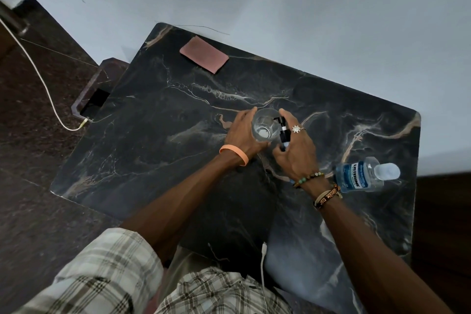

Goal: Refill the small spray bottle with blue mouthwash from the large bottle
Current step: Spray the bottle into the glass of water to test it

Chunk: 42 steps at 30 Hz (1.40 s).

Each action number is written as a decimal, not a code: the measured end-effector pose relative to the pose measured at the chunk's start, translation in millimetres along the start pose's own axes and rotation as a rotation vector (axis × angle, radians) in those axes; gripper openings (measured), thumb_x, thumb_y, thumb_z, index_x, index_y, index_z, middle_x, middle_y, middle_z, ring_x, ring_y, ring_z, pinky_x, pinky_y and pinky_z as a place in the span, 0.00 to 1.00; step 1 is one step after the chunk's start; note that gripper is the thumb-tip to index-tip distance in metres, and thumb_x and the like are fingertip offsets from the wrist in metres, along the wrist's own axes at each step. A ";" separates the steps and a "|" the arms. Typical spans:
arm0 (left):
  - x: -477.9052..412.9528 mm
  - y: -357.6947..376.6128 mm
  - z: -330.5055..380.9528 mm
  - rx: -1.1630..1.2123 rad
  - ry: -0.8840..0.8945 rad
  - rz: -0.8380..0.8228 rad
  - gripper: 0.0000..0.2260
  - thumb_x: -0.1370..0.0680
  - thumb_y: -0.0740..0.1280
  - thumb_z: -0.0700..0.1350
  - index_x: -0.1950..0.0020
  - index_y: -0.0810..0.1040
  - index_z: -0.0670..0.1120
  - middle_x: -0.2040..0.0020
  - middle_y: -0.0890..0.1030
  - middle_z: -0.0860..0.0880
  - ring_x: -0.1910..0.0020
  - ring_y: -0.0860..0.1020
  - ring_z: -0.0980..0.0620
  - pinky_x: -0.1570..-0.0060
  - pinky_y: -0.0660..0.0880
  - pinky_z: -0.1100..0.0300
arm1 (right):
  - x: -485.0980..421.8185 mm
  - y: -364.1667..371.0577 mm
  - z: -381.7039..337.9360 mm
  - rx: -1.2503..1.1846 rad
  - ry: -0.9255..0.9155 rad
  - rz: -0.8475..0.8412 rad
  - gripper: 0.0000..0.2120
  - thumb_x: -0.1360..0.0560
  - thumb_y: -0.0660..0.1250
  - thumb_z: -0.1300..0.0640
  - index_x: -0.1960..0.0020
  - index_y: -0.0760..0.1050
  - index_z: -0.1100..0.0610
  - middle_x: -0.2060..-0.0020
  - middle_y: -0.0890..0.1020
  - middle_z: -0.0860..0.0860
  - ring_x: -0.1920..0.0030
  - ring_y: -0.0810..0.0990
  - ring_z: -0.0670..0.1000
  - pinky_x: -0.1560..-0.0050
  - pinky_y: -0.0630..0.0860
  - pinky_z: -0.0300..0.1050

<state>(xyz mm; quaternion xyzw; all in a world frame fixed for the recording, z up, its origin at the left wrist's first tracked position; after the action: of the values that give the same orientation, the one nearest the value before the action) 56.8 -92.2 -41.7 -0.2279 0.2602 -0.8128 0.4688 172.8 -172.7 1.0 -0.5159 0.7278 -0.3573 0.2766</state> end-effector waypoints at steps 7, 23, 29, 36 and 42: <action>1.3 -0.6 0.1 -0.024 0.000 0.007 0.44 0.36 0.79 0.51 0.26 0.62 0.41 0.31 0.69 0.43 0.32 0.68 0.46 0.33 0.66 0.55 | -2.7 4.9 -5.1 0.137 -0.018 -0.067 0.33 0.33 0.65 0.63 0.31 0.61 0.45 0.48 0.77 0.51 0.52 0.78 0.54 0.57 0.76 0.46; 7.3 -7.5 0.1 -0.014 0.052 0.086 0.36 0.38 0.79 0.48 0.34 0.68 0.45 0.37 0.74 0.43 0.36 0.69 0.47 0.43 0.62 0.61 | -1.2 7.9 3.4 0.163 0.025 -0.096 0.35 0.35 0.66 0.63 0.31 0.60 0.43 0.50 0.77 0.51 0.54 0.79 0.56 0.60 0.75 0.46; 8.3 -8.0 -0.7 -0.025 0.059 0.087 0.36 0.37 0.79 0.46 0.33 0.68 0.44 0.37 0.74 0.42 0.35 0.68 0.46 0.42 0.61 0.60 | 4.0 1.8 -0.3 0.058 0.005 0.001 0.41 0.33 0.69 0.63 0.26 0.57 0.45 0.39 0.77 0.54 0.48 0.80 0.56 0.50 0.79 0.49; 6.9 -1.3 -4.8 -0.059 0.051 0.019 0.38 0.36 0.78 0.49 0.29 0.66 0.46 0.33 0.72 0.44 0.33 0.68 0.47 0.35 0.65 0.56 | -0.4 -1.6 -4.0 0.062 -0.004 0.027 0.34 0.34 0.67 0.63 0.32 0.62 0.45 0.46 0.78 0.52 0.49 0.79 0.55 0.53 0.78 0.47; 10.8 -0.6 -12.7 -0.034 0.010 -0.008 0.41 0.34 0.78 0.47 0.26 0.62 0.43 0.31 0.69 0.43 0.31 0.66 0.45 0.34 0.63 0.57 | 4.7 -12.6 -7.2 -0.166 -0.006 0.132 0.42 0.30 0.69 0.56 0.22 0.52 0.51 0.27 0.65 0.52 0.30 0.64 0.41 0.33 0.64 0.35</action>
<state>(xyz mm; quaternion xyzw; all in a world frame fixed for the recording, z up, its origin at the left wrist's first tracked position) 43.7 -98.8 -49.6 -0.2328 0.2754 -0.8113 0.4602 172.7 -178.2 15.2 -0.4892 0.7864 -0.2751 0.2579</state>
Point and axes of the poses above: each hand's wrist, its own x-axis away from the middle knuckle, its own y-axis out of the palm, z = x × y, the point moved 10 cm from there along -x, towards the middle knuckle
